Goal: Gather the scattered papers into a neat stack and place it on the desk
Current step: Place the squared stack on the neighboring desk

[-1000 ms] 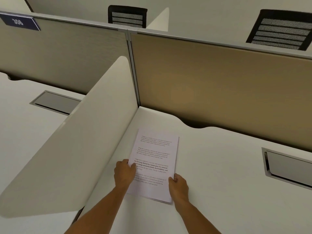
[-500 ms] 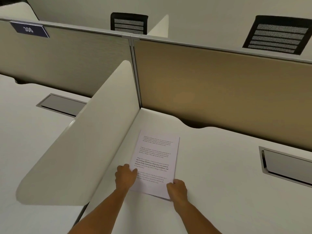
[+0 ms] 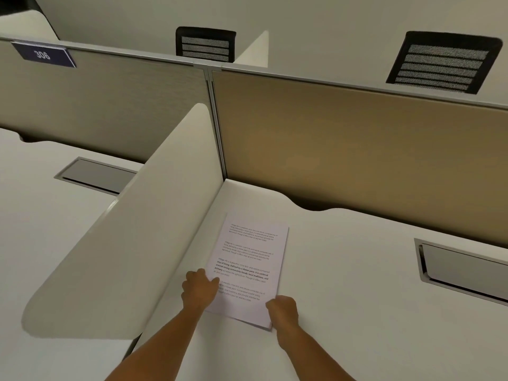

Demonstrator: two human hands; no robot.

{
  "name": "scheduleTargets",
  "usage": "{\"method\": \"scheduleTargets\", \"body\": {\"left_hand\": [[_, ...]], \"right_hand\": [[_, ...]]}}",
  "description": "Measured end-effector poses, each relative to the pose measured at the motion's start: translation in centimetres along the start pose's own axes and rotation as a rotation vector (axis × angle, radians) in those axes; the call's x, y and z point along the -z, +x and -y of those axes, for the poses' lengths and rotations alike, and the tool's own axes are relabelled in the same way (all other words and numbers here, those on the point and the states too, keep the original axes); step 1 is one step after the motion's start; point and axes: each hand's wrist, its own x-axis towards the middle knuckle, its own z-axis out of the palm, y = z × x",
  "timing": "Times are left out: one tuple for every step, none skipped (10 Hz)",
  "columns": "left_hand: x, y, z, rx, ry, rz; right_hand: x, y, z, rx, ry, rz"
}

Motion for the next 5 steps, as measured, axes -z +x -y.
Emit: {"method": "scheduleTargets", "body": {"left_hand": [[0.1, -0.4, -0.1, 0.004, -0.064, -0.006], [0.4, -1.2, -0.1, -0.005, -0.108, 0.003], [0.7, -1.9, -0.1, -0.011, -0.133, 0.010], [1.6, -2.9, 0.0, -0.004, -0.140, 0.016], [2.3, -3.8, -0.3, -0.033, -0.123, -0.002]], "right_hand": [[0.1, 0.2, -0.2, -0.010, 0.012, -0.010], [0.5, -0.2, 0.0, -0.016, 0.021, -0.014], [0.8, -0.2, 0.0, -0.038, 0.033, -0.020], [1.6, -0.5, -0.3, -0.036, 0.083, 0.055], [2.5, -1.5, 0.0, -0.010, 0.096, 0.059]]}}
